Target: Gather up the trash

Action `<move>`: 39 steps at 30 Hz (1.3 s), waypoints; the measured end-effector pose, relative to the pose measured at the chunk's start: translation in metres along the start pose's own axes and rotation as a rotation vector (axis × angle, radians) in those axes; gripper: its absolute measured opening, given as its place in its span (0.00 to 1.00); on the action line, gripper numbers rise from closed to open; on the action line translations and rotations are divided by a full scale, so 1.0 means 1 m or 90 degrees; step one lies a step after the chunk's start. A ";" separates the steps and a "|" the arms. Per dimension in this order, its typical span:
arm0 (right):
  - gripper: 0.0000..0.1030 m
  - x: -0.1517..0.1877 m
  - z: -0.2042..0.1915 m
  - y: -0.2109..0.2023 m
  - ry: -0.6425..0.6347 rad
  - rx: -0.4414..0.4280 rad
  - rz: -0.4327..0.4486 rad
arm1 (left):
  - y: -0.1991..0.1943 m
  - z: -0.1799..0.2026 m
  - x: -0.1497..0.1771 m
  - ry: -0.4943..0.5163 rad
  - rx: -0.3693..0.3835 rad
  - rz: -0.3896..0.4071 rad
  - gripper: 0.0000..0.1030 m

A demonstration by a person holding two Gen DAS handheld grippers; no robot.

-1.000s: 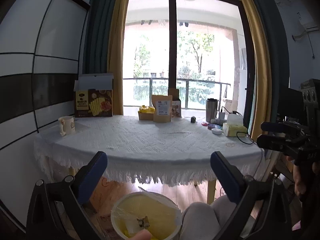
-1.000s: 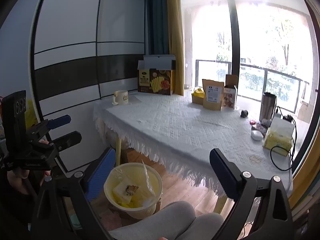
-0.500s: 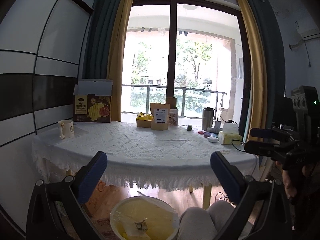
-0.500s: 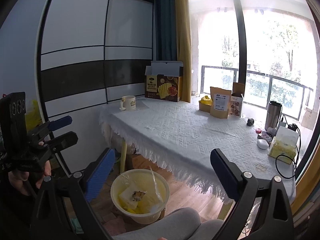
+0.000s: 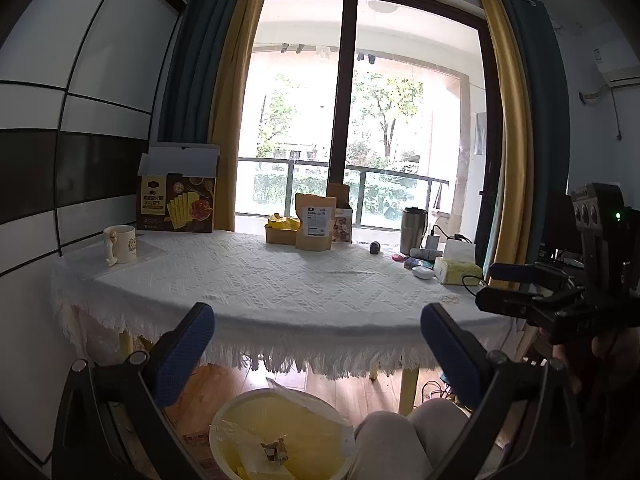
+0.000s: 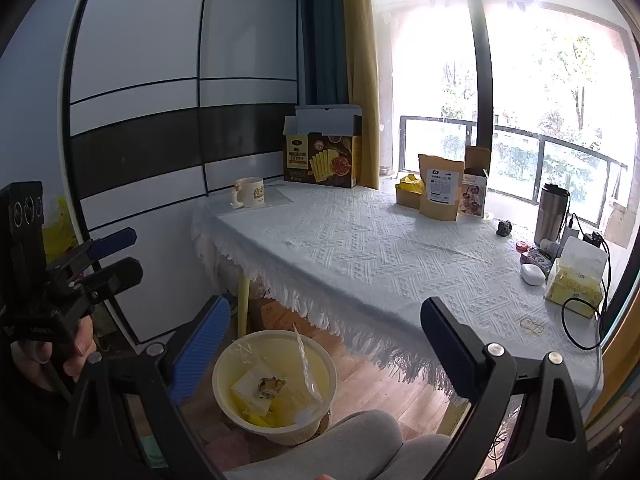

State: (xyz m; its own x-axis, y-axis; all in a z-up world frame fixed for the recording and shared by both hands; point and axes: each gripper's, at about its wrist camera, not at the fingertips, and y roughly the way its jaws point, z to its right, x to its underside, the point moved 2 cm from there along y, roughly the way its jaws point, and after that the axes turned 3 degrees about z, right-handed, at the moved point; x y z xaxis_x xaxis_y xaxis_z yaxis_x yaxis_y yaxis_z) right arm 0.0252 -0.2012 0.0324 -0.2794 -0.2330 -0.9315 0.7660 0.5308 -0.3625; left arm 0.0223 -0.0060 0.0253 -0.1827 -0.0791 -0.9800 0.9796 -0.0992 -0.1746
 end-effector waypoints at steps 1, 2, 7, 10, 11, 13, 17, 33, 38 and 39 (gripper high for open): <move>0.93 0.000 0.001 0.001 0.000 0.001 -0.002 | 0.001 0.000 0.000 -0.002 0.002 0.000 1.00; 0.93 0.001 0.002 0.003 0.001 0.002 -0.004 | 0.002 0.000 0.000 -0.002 0.003 -0.001 1.00; 0.93 0.002 0.002 0.005 -0.004 0.004 -0.011 | 0.004 0.002 0.000 -0.004 0.012 -0.006 1.00; 0.93 0.001 0.003 0.005 -0.004 0.003 -0.007 | 0.005 0.002 0.000 -0.006 0.012 -0.007 1.00; 0.93 0.001 0.003 0.005 -0.003 0.003 -0.006 | 0.005 0.002 0.000 -0.008 0.012 -0.007 1.00; 0.93 0.001 0.003 0.004 0.000 0.003 -0.007 | 0.006 0.002 0.001 -0.009 0.013 -0.009 1.00; 0.93 0.000 0.003 0.002 0.002 0.001 -0.004 | 0.008 0.002 0.001 -0.006 0.014 -0.013 1.00; 0.93 -0.003 0.000 0.001 -0.003 -0.003 0.000 | 0.009 0.002 0.002 -0.011 0.013 -0.015 1.00; 0.93 -0.003 0.000 0.003 -0.007 -0.006 -0.001 | 0.008 0.000 0.002 -0.014 0.011 -0.014 1.00; 0.93 -0.003 0.000 0.002 -0.008 -0.006 0.000 | 0.008 0.000 0.001 -0.014 0.011 -0.015 1.00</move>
State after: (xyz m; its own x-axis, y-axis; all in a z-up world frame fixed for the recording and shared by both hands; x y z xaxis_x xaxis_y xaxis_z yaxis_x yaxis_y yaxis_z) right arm 0.0277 -0.1991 0.0342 -0.2721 -0.2440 -0.9308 0.7603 0.5384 -0.3634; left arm 0.0297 -0.0074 0.0225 -0.2069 -0.0978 -0.9735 0.9736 -0.1181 -0.1951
